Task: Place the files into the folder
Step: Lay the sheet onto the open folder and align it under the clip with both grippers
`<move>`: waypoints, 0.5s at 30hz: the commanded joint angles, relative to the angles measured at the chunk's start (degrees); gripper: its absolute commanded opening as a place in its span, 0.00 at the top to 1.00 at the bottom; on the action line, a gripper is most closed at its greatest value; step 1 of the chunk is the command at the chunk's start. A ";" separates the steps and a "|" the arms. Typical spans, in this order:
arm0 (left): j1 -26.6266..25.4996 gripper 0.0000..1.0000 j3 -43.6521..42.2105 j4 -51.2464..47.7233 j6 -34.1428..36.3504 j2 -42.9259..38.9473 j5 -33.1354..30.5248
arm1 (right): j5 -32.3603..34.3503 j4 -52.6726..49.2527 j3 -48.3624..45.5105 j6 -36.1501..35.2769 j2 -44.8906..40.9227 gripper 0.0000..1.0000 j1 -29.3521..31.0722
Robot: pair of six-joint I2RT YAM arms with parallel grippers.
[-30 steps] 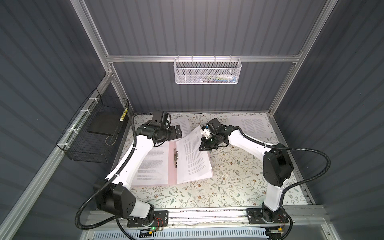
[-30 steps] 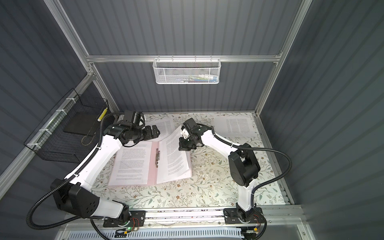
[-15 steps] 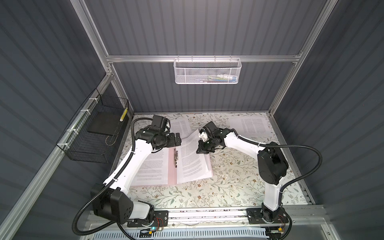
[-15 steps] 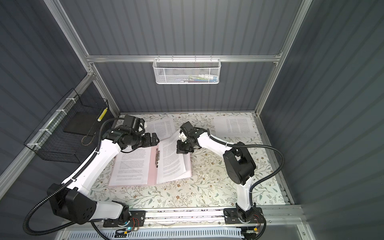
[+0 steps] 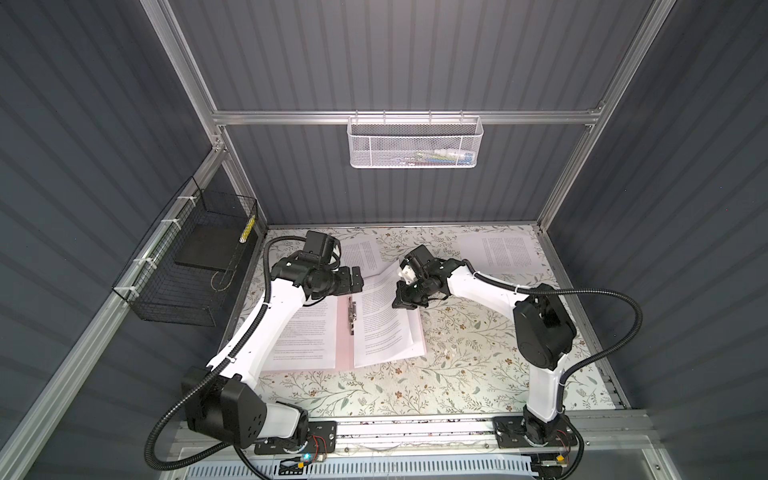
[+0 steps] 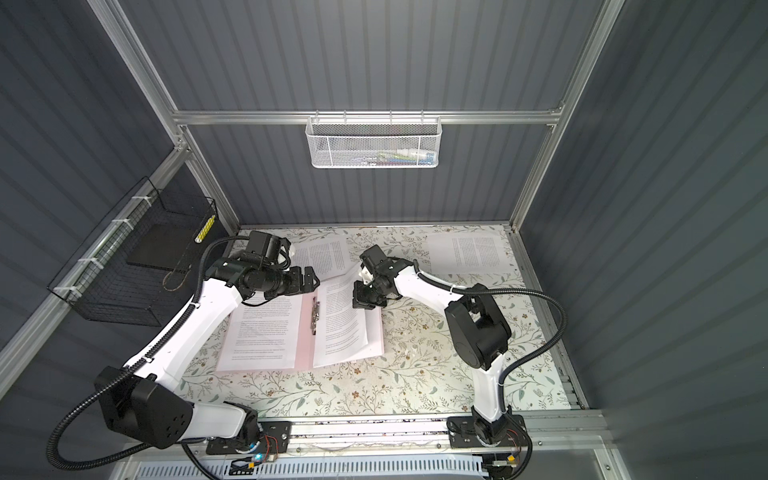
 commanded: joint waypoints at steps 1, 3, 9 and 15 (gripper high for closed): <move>0.46 0.00 -0.32 0.01 1.64 0.54 1.01 | -0.14 0.45 -0.35 0.56 -0.15 1.00 0.37; 0.46 0.00 -0.35 0.10 1.70 0.74 1.05 | -0.19 0.67 -0.44 0.52 -0.23 0.98 0.37; 0.46 0.00 -0.35 0.45 1.72 1.30 1.47 | -0.36 1.27 -1.12 0.74 -0.73 0.83 0.55; 0.46 0.00 -0.23 0.71 1.72 1.53 1.69 | -0.18 1.82 -2.50 1.20 -2.17 0.70 0.98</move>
